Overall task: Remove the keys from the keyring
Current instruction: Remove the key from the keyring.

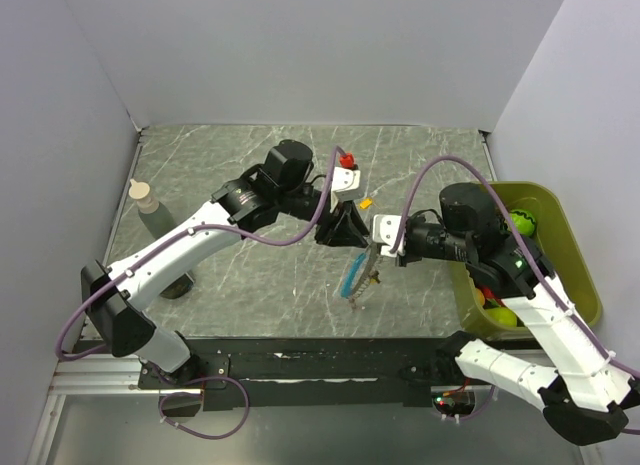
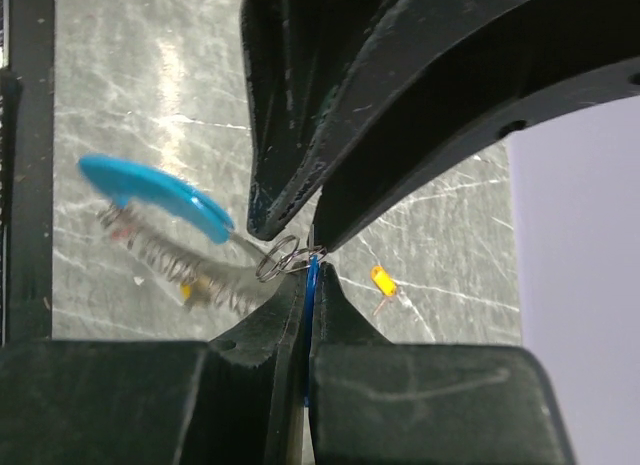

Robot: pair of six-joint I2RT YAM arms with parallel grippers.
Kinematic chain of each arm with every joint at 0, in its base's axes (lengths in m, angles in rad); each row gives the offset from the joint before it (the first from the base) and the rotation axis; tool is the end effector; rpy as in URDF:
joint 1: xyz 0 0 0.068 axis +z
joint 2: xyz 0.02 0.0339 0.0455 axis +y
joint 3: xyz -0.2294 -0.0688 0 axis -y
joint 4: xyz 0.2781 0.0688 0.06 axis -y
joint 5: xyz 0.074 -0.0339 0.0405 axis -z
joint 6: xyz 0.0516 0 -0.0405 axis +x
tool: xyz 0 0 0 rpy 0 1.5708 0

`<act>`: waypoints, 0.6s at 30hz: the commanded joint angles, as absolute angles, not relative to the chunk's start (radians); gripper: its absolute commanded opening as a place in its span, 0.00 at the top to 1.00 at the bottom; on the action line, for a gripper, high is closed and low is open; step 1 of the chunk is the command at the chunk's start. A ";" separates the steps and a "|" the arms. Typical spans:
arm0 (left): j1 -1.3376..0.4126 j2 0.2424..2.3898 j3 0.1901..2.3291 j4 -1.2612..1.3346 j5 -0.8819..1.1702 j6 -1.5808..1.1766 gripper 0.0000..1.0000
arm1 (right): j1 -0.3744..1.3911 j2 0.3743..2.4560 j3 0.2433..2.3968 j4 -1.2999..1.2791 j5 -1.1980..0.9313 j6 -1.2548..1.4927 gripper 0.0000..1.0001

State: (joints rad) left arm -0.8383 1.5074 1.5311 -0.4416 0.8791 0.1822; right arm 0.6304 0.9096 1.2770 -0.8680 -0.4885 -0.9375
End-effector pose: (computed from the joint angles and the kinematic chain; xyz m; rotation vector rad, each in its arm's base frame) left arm 0.2244 -0.3089 0.3656 1.4827 1.4202 -1.2853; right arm 0.1651 0.1504 0.3931 -1.6218 1.2079 0.3113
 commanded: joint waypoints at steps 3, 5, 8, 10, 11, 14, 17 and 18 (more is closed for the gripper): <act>-0.841 1.540 1.555 -0.437 0.887 0.179 0.65 | 0.626 0.876 1.287 -0.726 -0.407 -0.893 1.00; -0.841 1.555 1.566 -0.443 0.887 0.179 0.65 | 0.635 0.880 1.290 -0.727 -0.373 -0.908 1.00; -0.841 1.575 1.586 -0.449 0.884 0.181 0.65 | 0.653 0.890 1.302 -0.732 -0.319 -0.939 1.00; -0.841 1.580 1.600 -0.449 0.888 0.176 0.65 | 0.663 0.893 1.308 -0.738 -0.285 -0.956 1.00; -0.838 1.583 1.606 -0.448 0.891 0.173 0.65 | 0.666 0.894 1.308 -0.738 -0.279 -0.960 1.00; -0.830 1.586 1.635 -0.451 0.893 0.166 0.65 | 0.669 0.890 1.296 -0.727 -0.258 -0.966 1.00; -0.821 1.586 1.647 -0.449 0.896 0.158 0.65 | 0.670 0.882 1.276 -0.715 -0.239 -0.976 1.00; -0.819 1.588 1.652 -0.448 0.896 0.153 0.65 | 0.673 0.881 1.269 -0.713 -0.238 -0.977 1.00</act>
State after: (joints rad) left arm -0.8295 1.5906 1.5951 -0.4465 0.8745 0.1734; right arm 0.6632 0.9005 1.2728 -0.8082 -0.2844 -0.9558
